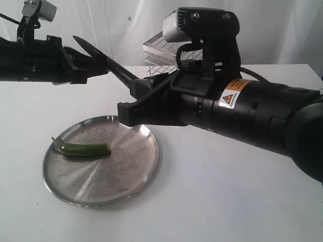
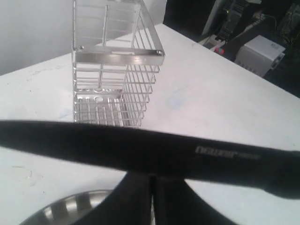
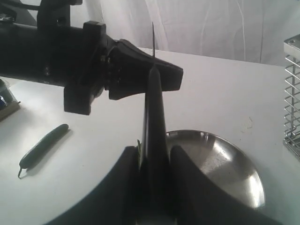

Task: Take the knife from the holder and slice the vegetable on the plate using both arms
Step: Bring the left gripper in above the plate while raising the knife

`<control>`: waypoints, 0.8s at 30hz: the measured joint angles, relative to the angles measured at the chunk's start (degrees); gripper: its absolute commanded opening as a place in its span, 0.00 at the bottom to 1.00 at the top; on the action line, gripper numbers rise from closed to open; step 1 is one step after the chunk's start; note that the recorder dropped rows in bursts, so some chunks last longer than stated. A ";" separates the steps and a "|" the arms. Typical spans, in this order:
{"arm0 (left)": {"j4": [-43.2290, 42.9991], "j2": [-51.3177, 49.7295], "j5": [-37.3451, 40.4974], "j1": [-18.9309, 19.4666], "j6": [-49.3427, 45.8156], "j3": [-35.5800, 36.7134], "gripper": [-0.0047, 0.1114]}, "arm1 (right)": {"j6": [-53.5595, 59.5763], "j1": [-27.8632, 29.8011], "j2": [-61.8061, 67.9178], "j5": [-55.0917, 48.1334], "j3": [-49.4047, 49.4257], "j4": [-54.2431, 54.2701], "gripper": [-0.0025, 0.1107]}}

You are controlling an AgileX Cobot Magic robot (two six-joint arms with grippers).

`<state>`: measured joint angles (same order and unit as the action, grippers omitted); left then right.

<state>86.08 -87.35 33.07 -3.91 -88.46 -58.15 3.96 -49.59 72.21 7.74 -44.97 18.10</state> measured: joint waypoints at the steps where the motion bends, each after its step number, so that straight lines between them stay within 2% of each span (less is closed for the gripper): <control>1: -1.86 0.00 0.00 0.00 1.17 0.00 0.04 | 0.00 0.00 0.00 -0.09 0.00 0.12 0.02; 8: -7.53 0.00 -0.13 0.00 5.12 0.00 0.04 | 0.00 0.00 0.00 -0.22 0.00 0.12 0.02; 18: -8.61 0.00 0.15 0.00 5.69 0.00 0.04 | 1.60 0.00 0.00 -7.74 -0.05 0.12 0.02; 24: -8.60 0.00 1.80 0.00 7.01 0.00 0.04 | 1.60 0.00 0.27 -8.51 -0.05 0.12 0.02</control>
<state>77.48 -87.35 34.87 -3.91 -81.45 -58.15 5.55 -49.59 72.49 -0.76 -45.02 18.22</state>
